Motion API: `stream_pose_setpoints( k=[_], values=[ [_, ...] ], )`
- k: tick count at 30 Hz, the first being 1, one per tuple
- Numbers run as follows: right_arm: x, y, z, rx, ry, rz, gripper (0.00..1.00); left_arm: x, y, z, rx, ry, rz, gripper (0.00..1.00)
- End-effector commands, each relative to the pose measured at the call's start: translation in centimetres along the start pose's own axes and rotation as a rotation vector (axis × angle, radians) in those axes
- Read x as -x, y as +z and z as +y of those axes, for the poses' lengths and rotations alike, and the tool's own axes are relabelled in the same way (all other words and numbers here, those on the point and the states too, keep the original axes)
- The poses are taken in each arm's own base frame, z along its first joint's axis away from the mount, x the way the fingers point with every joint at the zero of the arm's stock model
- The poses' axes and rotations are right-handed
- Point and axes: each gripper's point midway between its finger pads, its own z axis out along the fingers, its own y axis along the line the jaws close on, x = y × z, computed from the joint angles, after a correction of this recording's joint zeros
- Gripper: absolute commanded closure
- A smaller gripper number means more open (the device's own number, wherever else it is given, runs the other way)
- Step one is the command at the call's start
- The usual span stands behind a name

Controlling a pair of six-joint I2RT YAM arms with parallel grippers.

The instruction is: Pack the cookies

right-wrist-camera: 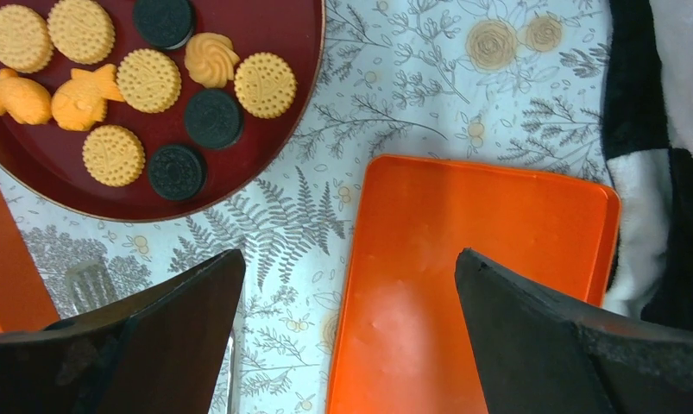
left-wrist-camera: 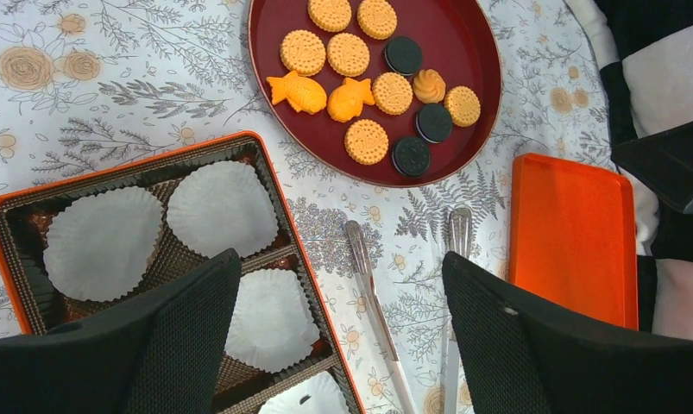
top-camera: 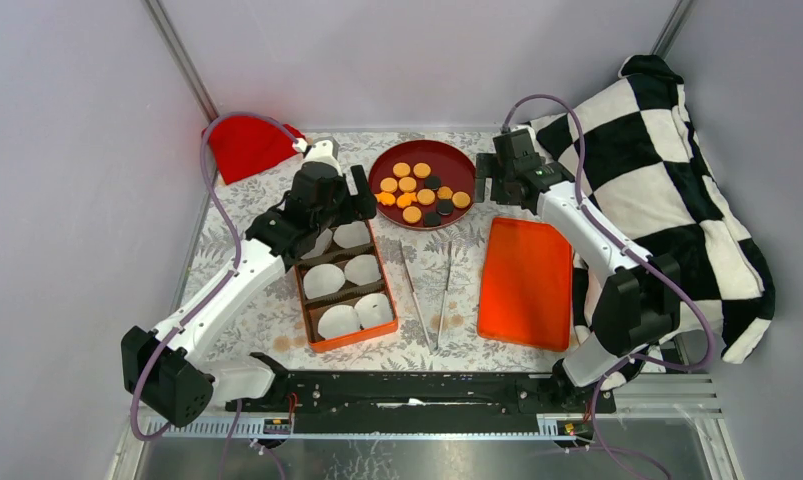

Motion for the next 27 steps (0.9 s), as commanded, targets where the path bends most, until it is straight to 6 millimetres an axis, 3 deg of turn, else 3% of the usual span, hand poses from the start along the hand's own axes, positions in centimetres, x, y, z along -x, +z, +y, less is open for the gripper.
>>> stream_pose_setpoints(
  k=[1,4,8,10,18,21,24,27],
  values=[
    [1.1,-1.0,-0.8,-0.054,-0.031,-0.007,0.00,1.2,-0.2,-0.1,0.017,0.005,-0.050,0.09],
    [0.4,-1.0,-0.5,-0.035,-0.051,0.022,0.00,1.5,-0.1,-0.2,0.023,-0.008,-0.047,0.09],
    [-1.8,-1.9,2.8,0.175,-0.015,0.072,0.00,0.8,0.3,-0.4,0.020,-0.032,-0.016,0.09],
    [-3.5,-2.5,4.3,0.256,-0.004,0.087,0.00,0.3,0.6,-0.3,0.019,-0.038,0.001,0.09],
    [-12.4,-4.8,7.5,0.305,-0.132,0.215,0.00,-0.5,0.4,-0.3,0.004,-0.029,0.020,0.09],
    [-14.8,-5.8,8.6,0.334,-0.156,0.252,0.00,-0.4,0.0,-0.4,-0.006,-0.030,0.016,0.09],
    [-15.1,-6.2,8.4,0.326,-0.155,0.242,0.00,-0.2,-0.3,-0.5,-0.013,-0.032,0.012,0.09],
    [-13.9,-6.5,8.0,0.298,-0.157,0.201,0.00,-0.1,-0.9,-0.5,-0.018,-0.033,0.005,0.09]
  ],
)
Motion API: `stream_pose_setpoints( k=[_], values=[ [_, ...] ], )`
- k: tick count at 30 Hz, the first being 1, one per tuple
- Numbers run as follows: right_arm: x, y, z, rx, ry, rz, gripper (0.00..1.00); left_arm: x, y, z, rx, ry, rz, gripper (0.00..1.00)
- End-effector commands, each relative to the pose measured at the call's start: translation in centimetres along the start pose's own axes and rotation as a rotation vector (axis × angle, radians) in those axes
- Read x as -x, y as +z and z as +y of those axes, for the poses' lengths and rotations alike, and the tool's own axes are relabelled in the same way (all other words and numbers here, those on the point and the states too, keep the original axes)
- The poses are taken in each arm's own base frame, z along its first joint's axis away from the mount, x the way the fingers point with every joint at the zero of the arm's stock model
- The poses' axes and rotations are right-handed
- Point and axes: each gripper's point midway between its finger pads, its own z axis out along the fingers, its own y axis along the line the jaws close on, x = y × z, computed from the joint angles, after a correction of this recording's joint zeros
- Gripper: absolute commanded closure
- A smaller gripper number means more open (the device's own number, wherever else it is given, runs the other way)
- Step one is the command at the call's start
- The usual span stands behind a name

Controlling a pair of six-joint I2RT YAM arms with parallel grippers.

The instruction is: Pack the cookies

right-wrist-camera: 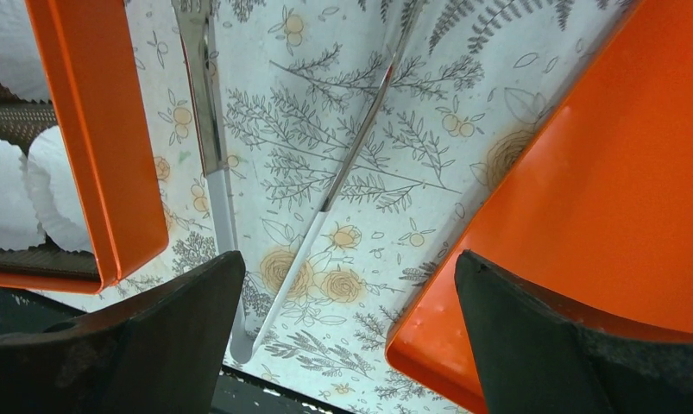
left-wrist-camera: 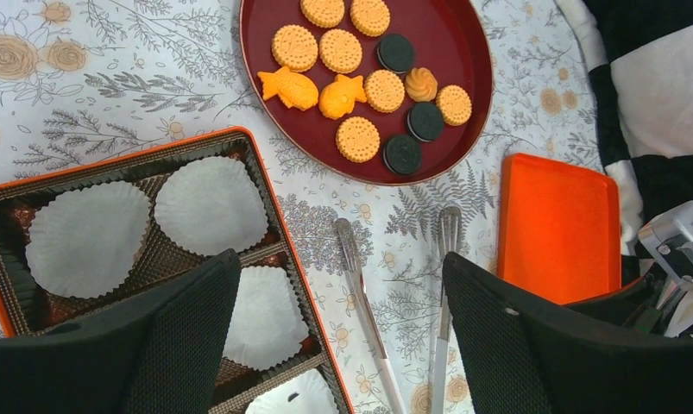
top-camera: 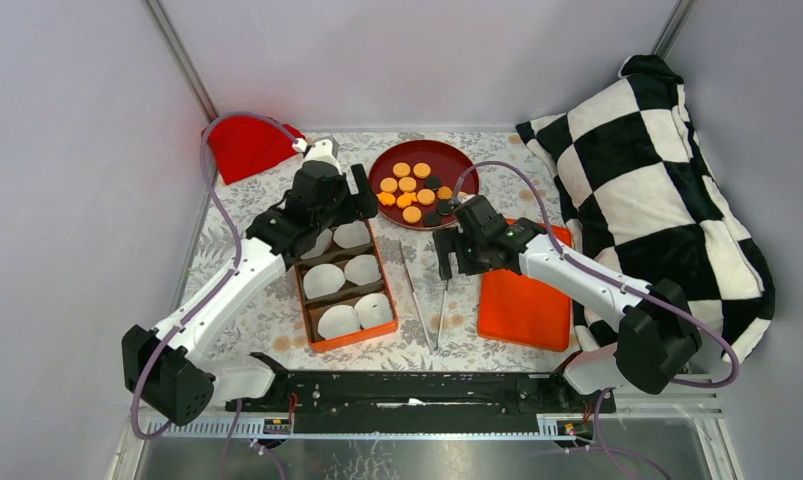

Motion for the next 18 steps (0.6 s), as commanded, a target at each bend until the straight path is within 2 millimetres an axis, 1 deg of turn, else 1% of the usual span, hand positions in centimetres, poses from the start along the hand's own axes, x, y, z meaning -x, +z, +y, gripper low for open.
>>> stream_pose_setpoints(
  k=[1,3,5,7,9,12,14,18],
  values=[
    [2.2,-2.0,-0.2,-0.022,0.025,-0.092,0.00,0.2,-1.4,-0.2,-0.021,-0.006,-0.013,0.09],
    [2.7,-2.2,-0.1,-0.021,0.026,-0.104,0.00,0.0,-1.7,-0.1,-0.021,-0.009,-0.017,0.09],
    [2.9,-2.1,0.2,-0.018,0.028,-0.103,0.00,-0.3,-1.9,0.2,-0.017,-0.010,-0.015,0.09],
    [2.7,-2.0,0.5,-0.017,0.023,-0.094,0.00,-0.7,-2.2,0.5,-0.014,-0.012,-0.008,0.09],
    [2.0,-1.7,1.1,-0.008,0.006,-0.072,0.00,-0.8,-2.5,0.7,-0.009,-0.011,-0.006,0.09],
    [0.0,-1.3,3.0,0.014,-0.032,-0.033,0.00,-1.1,-2.9,1.3,0.003,-0.012,-0.016,0.08],
    [-2.0,-0.8,4.7,0.031,-0.063,0.004,0.00,-1.4,-2.8,1.5,0.010,-0.009,-0.015,0.08],
    [-5.7,0.4,7.3,0.055,-0.104,0.074,0.00,-1.6,-2.9,1.1,-0.012,-0.015,0.001,0.08]
  ],
)
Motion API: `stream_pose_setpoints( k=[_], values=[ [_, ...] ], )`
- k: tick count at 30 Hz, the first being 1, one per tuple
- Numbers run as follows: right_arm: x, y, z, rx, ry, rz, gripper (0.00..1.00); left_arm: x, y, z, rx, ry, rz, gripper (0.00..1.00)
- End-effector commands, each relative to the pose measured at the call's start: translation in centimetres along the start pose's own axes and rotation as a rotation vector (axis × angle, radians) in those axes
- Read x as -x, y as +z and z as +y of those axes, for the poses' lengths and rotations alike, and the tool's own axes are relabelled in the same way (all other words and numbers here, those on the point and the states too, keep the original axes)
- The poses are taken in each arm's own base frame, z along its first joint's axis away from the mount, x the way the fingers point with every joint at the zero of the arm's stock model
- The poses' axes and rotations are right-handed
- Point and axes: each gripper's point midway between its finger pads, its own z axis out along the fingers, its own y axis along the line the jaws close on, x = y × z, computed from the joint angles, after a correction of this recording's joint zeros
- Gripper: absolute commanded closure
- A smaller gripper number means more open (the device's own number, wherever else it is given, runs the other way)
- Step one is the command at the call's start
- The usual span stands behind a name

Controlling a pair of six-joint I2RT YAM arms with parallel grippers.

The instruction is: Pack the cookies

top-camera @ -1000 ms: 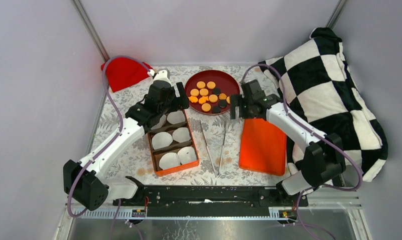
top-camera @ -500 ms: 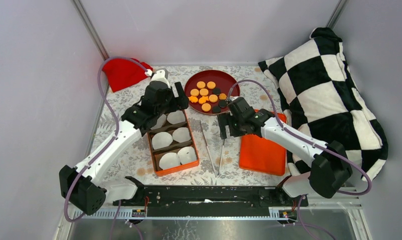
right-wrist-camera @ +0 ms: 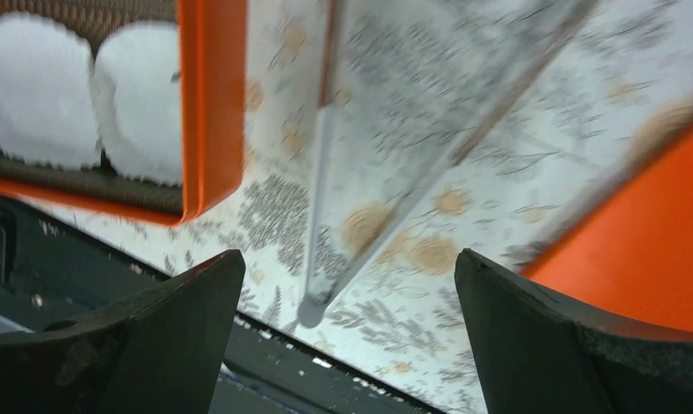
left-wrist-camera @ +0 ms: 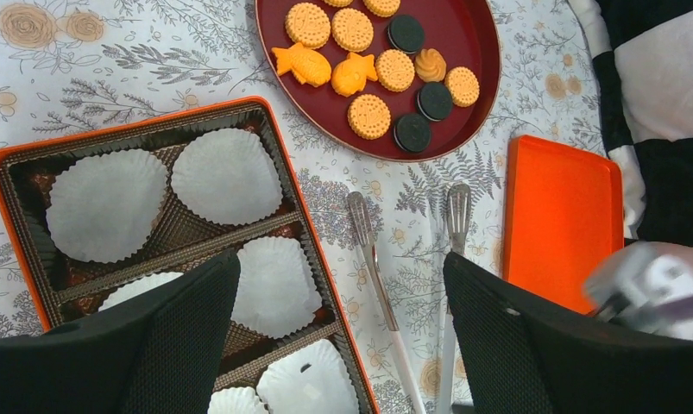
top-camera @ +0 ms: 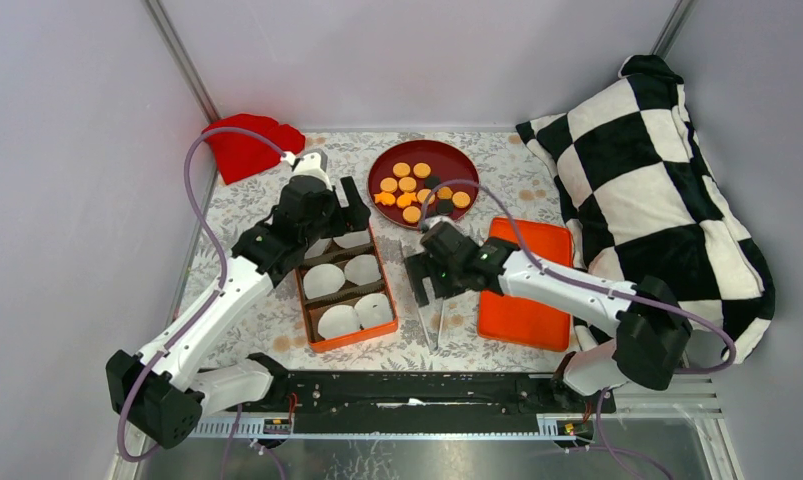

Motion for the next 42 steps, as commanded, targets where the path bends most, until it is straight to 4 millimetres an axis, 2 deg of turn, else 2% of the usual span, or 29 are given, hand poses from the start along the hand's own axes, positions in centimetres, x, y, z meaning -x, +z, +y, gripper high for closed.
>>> stream_pose_setpoints(
  k=[1,4,8,12,15,21,26,31,33,37,42],
  values=[
    [-4.0,1.6,2.7,0.006,-0.019,0.088,0.00,-0.5,-0.3,-0.1,-0.007,-0.011,0.009,0.08],
    [-5.8,2.9,3.5,-0.009,-0.037,0.134,0.00,-0.4,-0.8,0.0,-0.008,-0.012,-0.002,0.08],
    [-7.0,4.4,2.4,-0.091,-0.031,0.170,0.00,-0.1,-1.7,0.4,-0.004,-0.010,-0.022,0.08],
    [-6.6,4.4,1.2,-0.168,-0.027,0.146,0.00,0.2,-2.4,0.6,-0.009,-0.007,-0.044,0.08],
    [-6.0,4.8,1.0,-0.198,-0.035,0.135,0.00,0.2,-2.5,0.6,-0.009,-0.006,-0.047,0.07],
    [-5.5,7.6,0.7,-0.275,-0.063,0.152,0.00,-0.4,-2.1,0.7,-0.008,-0.004,-0.031,0.07],
    [-6.0,9.6,0.1,-0.306,-0.048,0.164,0.00,-0.9,-2.2,0.9,-0.011,-0.003,-0.024,0.07],
    [-7.1,9.5,-0.8,-0.313,-0.016,0.162,0.02,-1.6,-2.0,1.0,-0.018,-0.011,-0.014,0.07],
    [-7.2,9.1,-1.3,-0.327,-0.011,0.155,0.10,-1.7,-1.9,1.0,-0.019,-0.013,-0.010,0.07],
    [-7.2,8.3,-1.9,-0.356,-0.009,0.154,0.35,-1.8,-1.8,0.8,-0.029,-0.019,-0.003,0.07],
    [-6.5,7.0,-2.4,-0.389,-0.004,0.126,0.53,-1.7,-1.8,0.5,-0.039,-0.024,-0.001,0.07]
  ],
)
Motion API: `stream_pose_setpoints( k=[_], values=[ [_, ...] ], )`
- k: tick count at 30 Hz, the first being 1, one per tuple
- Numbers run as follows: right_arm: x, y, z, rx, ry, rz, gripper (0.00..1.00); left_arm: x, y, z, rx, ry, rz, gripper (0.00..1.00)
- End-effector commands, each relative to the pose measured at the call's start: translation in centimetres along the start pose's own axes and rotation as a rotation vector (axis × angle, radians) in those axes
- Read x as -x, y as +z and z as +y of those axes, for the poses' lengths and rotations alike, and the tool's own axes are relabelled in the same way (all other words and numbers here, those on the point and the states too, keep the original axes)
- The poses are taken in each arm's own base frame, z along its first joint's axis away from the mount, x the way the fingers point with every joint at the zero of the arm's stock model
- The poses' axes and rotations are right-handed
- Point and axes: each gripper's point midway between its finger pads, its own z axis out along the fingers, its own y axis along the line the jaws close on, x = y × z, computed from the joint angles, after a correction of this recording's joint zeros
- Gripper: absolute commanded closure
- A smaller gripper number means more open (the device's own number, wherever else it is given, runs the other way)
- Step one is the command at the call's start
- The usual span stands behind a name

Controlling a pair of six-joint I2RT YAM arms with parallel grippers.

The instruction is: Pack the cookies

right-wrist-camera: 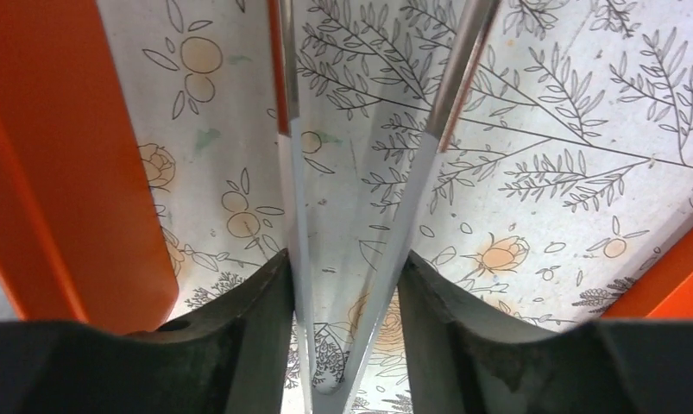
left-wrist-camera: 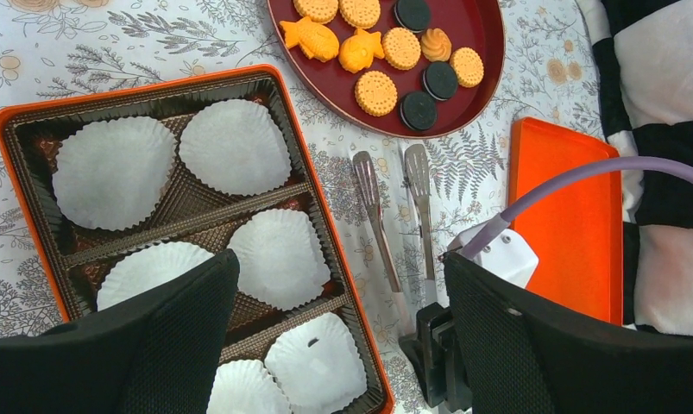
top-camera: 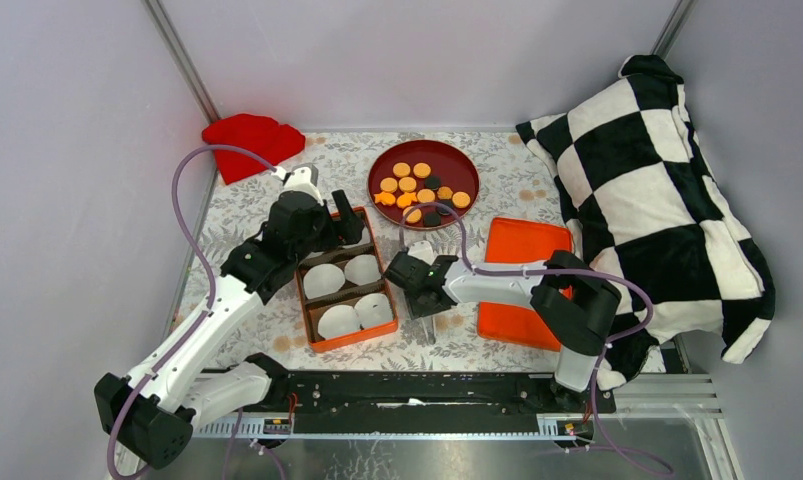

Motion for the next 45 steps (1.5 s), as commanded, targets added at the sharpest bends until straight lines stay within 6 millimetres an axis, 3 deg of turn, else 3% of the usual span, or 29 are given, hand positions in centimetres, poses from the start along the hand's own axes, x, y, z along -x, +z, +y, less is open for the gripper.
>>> stream_pose_setpoints(
  k=[1,4,6,13,18,20,29,32,41,45],
  values=[
    [-0.8,-0.9,-4.3,-0.164,-0.016,0.004,0.58,0.1,0.0,-0.7,-0.031,-0.010,-0.004,0.07],
    [0.9,-3.2,-5.2,-0.203,-0.013,-0.053,0.74,0.1,0.0,-0.8,-0.034,-0.013,-0.002,0.07],
    [2.2,-5.1,-5.7,-0.216,-0.013,-0.095,0.75,0.1,0.1,-0.9,-0.037,-0.015,0.001,0.07],
    [6.9,-11.3,-5.9,-0.185,-0.018,-0.234,0.70,0.4,0.4,-1.7,-0.061,-0.019,0.003,0.07],
    [10.3,-13.8,-5.5,-0.189,-0.040,-0.320,0.55,0.6,0.5,-2.3,-0.087,-0.017,0.005,0.07],
    [11.3,-14.2,-5.4,-0.200,-0.052,-0.343,0.54,0.7,0.5,-2.4,-0.092,-0.014,0.005,0.07],
    [15.0,-14.9,-5.4,-0.180,-0.039,-0.395,0.57,0.9,0.0,-2.2,-0.092,-0.006,-0.015,0.07],
    [16.2,-14.6,-6.0,-0.170,-0.025,-0.405,0.54,0.8,0.0,-2.1,-0.087,-0.004,-0.013,0.07],
    [20.1,-10.2,-6.1,-0.135,-0.050,-0.370,0.50,0.5,0.9,-0.9,-0.023,-0.002,-0.017,0.07],
    [22.3,-8.7,-7.5,-0.146,-0.021,-0.357,0.50,0.7,1.5,-0.2,0.020,-0.002,-0.024,0.07]
  ],
)
